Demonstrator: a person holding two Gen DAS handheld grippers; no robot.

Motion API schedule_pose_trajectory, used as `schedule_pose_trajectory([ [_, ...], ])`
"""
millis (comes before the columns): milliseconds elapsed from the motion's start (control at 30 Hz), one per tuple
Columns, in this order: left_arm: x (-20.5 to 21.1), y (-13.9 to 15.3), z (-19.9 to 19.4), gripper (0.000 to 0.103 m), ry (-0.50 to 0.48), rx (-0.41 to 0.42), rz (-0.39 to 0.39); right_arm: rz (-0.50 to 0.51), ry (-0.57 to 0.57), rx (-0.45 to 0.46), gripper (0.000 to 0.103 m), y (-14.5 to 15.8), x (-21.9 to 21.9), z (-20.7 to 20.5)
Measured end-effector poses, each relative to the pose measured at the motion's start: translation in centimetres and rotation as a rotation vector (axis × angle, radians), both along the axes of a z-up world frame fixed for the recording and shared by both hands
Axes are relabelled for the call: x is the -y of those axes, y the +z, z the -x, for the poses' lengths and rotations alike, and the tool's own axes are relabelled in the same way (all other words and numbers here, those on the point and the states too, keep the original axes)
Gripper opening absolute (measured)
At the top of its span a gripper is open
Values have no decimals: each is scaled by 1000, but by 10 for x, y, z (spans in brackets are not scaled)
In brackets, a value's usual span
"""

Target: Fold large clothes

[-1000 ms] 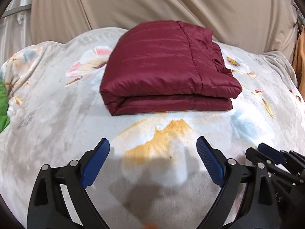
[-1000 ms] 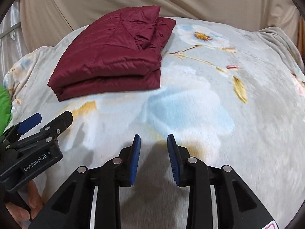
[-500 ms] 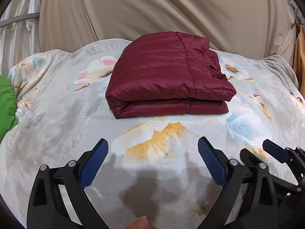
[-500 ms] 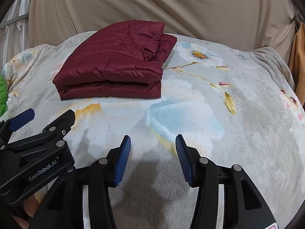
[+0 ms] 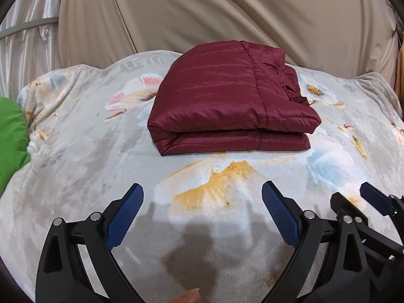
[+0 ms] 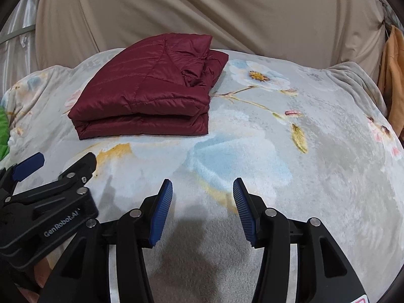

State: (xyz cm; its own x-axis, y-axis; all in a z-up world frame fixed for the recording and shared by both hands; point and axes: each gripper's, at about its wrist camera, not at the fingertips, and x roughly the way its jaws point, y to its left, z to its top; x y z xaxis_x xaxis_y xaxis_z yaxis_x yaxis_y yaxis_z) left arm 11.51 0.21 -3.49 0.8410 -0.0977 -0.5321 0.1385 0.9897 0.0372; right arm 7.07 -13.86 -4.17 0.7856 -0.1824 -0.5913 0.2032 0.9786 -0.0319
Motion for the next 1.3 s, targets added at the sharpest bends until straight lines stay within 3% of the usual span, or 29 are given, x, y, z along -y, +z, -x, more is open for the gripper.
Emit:
schedule_pose_trajectory([
  [733, 4, -2, -3, 93, 9, -14, -37, -8, -10, -8, 49, -2, -2, -1],
  [833, 3, -2, -3, 98, 23, -18, -36, -8, -11, -8, 49, -2, -2, -1],
  [1300, 7, -1, -1, 96, 48, 5, -69, -4, -14, -8, 50, -1, -3, -1],
])
